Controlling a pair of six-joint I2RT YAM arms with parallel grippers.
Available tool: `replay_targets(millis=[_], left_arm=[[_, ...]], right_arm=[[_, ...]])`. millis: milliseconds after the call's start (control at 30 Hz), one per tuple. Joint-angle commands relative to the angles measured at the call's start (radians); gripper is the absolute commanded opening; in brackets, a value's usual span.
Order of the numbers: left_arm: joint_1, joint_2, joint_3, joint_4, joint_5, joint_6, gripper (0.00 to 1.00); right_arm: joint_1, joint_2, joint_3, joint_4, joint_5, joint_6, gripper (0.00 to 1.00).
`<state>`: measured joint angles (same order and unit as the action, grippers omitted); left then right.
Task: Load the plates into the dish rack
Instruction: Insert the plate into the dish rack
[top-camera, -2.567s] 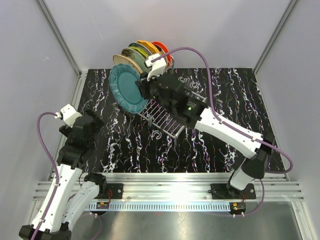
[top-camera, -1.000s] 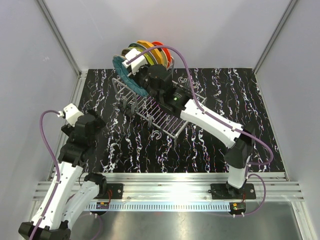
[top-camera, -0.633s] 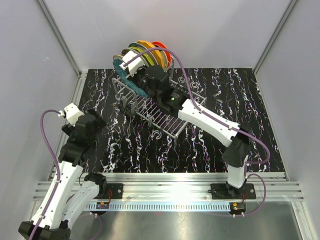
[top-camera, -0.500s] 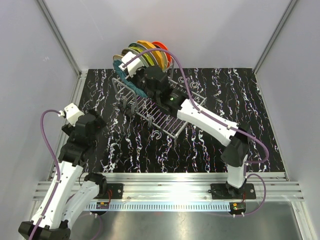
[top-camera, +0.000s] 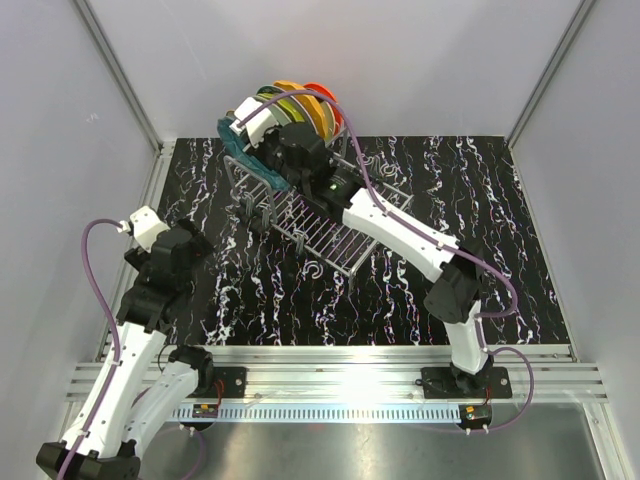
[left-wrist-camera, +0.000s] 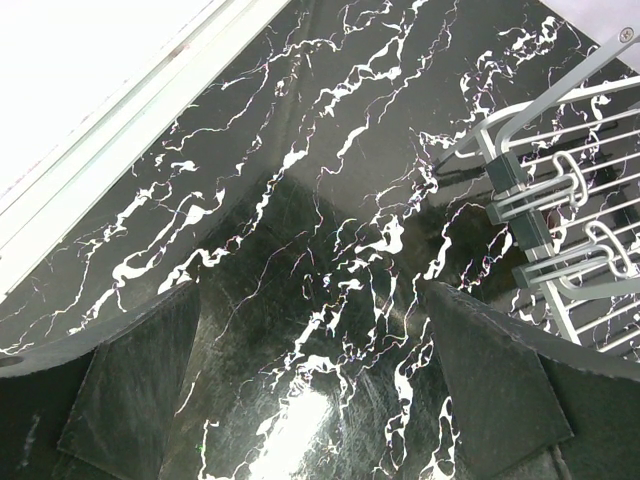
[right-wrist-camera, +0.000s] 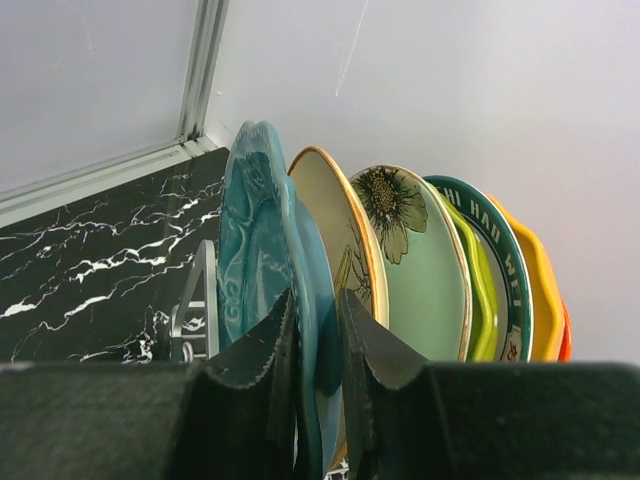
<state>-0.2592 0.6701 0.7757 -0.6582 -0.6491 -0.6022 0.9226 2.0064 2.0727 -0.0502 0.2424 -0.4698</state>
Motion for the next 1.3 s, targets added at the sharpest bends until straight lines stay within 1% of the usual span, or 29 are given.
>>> replay_targets(millis=[0, 167, 333, 700, 967, 1033, 1267], left_arm=[[-0.008, 0.005, 0.008, 0.04, 0.003, 0.005, 0.99], [-0.012, 0.005, 0.008, 0.04, 0.003, 0.009, 0.99], [-0.017, 0.006, 0.008, 0.04, 0.008, 0.009, 0.99], [-0.022, 0.009, 0.01, 0.04, 0.016, 0.012, 0.99], [-0.023, 0.011, 0.011, 0.037, 0.02, 0.012, 0.99], [-0.023, 0.013, 0.011, 0.039, 0.022, 0.012, 0.99], [-0.023, 0.017, 0.013, 0.037, 0.029, 0.013, 0.99]], right_arm=[[-0.018, -0.003, 0.136, 0.13, -0.038, 0.003, 0.0], [-0.025, 0.032, 0.173, 0.112, -0.048, 0.005, 0.0], [-0.025, 0.037, 0.15, 0.13, -0.051, 0.014, 0.0], [-0.024, 0.075, 0.167, 0.136, -0.043, 0.022, 0.01], [-0.024, 0.075, 0.141, 0.142, -0.038, 0.033, 0.11], [-0.025, 0.077, 0.138, 0.139, -0.04, 0.031, 0.11], [-0.025, 0.087, 0.125, 0.145, -0.034, 0.031, 0.29]])
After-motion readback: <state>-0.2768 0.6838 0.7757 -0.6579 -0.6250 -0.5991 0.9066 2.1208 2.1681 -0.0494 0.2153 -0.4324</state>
